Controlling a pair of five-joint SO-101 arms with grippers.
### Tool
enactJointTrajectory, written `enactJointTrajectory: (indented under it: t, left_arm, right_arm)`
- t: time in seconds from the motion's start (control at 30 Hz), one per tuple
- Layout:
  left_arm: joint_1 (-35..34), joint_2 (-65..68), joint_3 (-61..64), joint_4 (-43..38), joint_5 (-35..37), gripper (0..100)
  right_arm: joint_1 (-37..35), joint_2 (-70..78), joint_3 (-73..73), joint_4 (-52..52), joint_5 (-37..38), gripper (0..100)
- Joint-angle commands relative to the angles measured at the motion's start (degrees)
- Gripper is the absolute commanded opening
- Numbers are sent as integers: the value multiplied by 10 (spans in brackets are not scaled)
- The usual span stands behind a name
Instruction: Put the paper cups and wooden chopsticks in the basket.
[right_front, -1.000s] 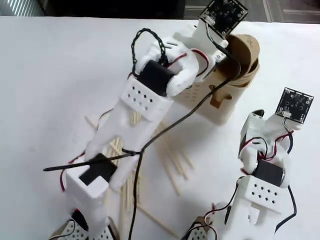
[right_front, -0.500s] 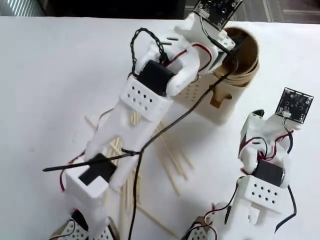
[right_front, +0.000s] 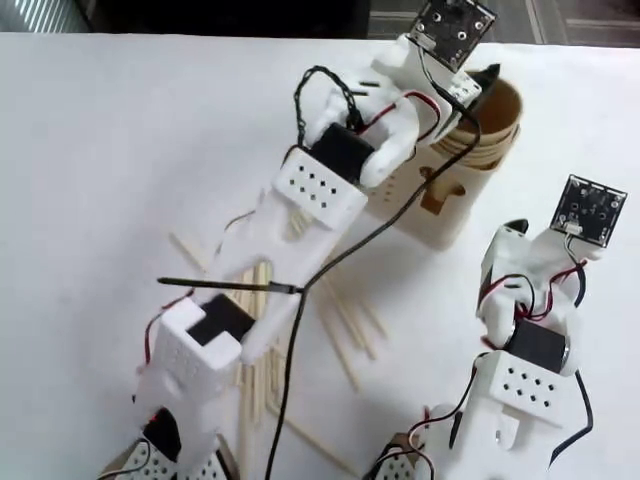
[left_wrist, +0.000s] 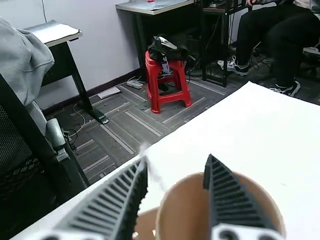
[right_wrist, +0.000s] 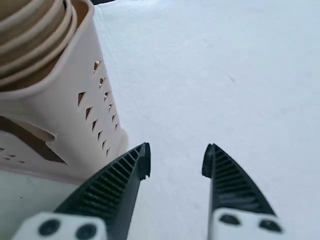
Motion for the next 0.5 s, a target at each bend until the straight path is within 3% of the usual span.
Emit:
enactJointTrajectory:
  t: [0.0,0.23,0.47]
  left_arm:
    - [11,-6,-9,-13,2,190]
    - [6,-24,-16,-6,1,189]
    - [4,-58,-42,145,-22,188]
  right_arm:
    - [-4,-9,-6,-10,4,180]
    - [-4,-9,-6,-10,4,180]
    - [-4,-9,-6,-10,4,180]
